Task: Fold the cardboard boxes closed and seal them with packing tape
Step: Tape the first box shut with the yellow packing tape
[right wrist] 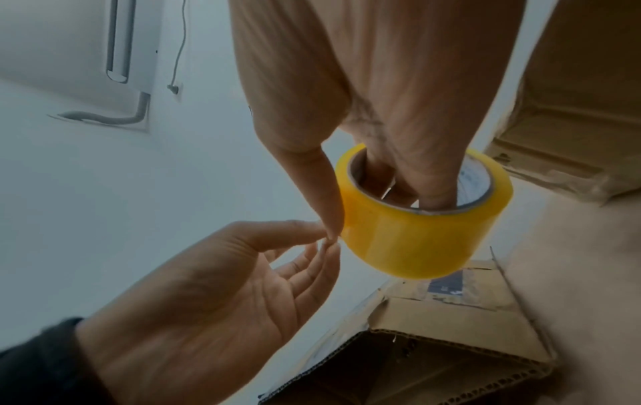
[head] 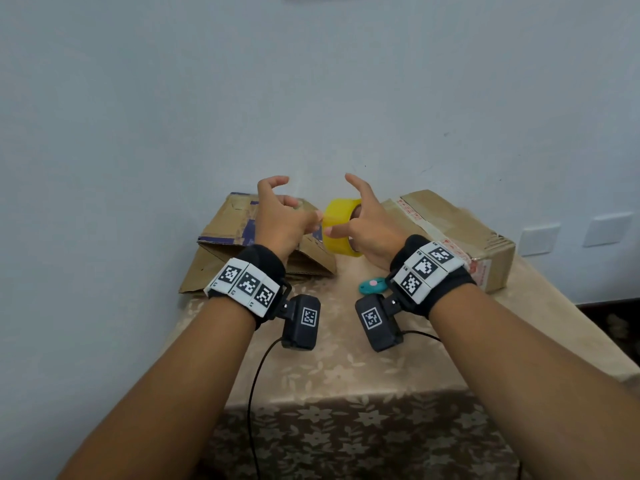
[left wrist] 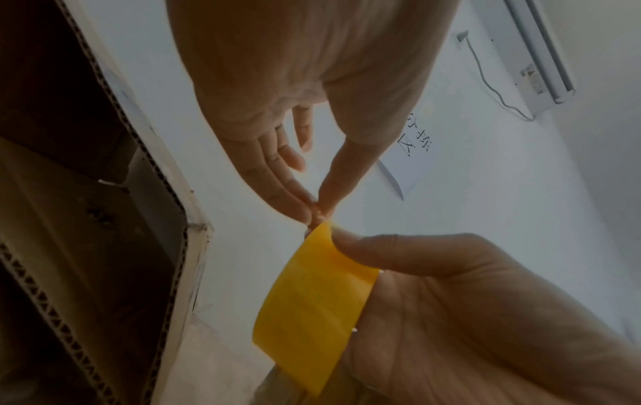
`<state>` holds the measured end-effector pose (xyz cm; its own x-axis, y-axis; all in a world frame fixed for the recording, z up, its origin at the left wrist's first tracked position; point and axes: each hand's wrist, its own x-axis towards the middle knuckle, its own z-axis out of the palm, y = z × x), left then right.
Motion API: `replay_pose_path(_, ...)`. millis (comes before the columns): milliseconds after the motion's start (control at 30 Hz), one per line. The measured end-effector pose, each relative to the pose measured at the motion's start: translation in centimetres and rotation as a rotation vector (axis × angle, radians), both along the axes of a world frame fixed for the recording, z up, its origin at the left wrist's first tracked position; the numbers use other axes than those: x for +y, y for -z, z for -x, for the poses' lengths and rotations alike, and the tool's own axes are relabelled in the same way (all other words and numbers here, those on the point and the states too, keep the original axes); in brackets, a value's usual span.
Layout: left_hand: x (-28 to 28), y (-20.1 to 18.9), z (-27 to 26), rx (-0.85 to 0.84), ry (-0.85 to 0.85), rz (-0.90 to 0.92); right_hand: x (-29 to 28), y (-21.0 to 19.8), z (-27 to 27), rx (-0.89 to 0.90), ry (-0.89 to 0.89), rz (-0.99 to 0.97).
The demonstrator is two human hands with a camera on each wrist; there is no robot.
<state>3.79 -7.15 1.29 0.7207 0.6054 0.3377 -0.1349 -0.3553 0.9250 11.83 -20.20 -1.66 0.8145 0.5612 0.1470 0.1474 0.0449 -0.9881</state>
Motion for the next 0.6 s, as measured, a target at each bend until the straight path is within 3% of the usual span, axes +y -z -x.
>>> replay_pose_path(200, 0.4, -0.3, 0.2, 0.098, -0.092, -0.321, 0.2, 1.2, 0.2, 0.058, 0.018, 0.080)
replay_pose_path(367, 0.4, -0.9, 0.5, 0.034, -0.116, -0.154, 0.0, 1.4, -0.1, 0.199, 0.017, 0.173)
replay_pose_path(600, -0.9, -0.9, -0.3, 0.045, -0.046, -0.151, -1.4, -0.7, 0.0, 0.287, -0.012, 0.329)
